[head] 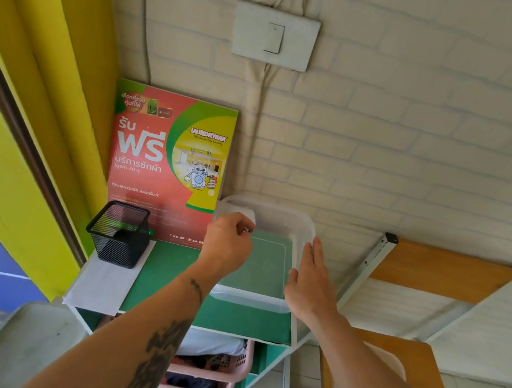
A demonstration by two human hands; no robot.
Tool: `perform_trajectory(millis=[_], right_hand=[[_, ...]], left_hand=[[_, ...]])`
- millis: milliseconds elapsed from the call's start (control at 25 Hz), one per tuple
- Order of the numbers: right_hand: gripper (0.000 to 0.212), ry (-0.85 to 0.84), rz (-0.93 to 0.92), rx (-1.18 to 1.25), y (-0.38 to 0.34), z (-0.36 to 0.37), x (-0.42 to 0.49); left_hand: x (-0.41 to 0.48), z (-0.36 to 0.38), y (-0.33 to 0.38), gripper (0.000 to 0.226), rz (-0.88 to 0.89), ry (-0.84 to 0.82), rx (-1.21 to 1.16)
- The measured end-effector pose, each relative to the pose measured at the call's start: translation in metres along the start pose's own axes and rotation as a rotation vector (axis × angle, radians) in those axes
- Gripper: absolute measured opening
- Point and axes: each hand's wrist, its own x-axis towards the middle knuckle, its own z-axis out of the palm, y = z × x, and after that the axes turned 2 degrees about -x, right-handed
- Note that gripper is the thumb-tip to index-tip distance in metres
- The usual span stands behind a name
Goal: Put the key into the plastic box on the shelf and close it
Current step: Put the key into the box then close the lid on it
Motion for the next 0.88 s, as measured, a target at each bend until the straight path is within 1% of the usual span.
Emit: perform_trajectory(millis=[120, 240, 480, 640, 760, 880], right_hand=[[0.069, -0.001, 0.003, -0.004, 0.001, 0.000, 0.001], [0.069, 0.000, 0.003, 0.002, 0.001, -0.001, 0.000], [0.070, -0.032, 0.002, 0.008, 0.001, -0.004, 0.000], [0.067, -0.037, -0.038, 0.082, 0.006, -0.014, -0.004], [0.062, 0.006, -0.076, 0.169, 0.022, -0.027, -0.014], [0.061, 0.035, -0.060, 0.239, 0.053, -0.045, -0.026]], left_hand=[[0.001, 0.011, -0.002, 0.024, -0.032, -0.079, 0.069], [0.001, 0.014, -0.004, 0.028, -0.058, -0.167, 0.133], [-0.009, 0.009, 0.005, 0.033, -0.015, -0.123, 0.135], [-0.019, 0.012, 0.018, 0.032, 0.037, -0.113, 0.101], [-0.030, 0.025, 0.033, 0.030, 0.077, -0.098, 0.075], [-0.046, 0.045, 0.051, 0.031, 0.100, -0.082, 0.051]])
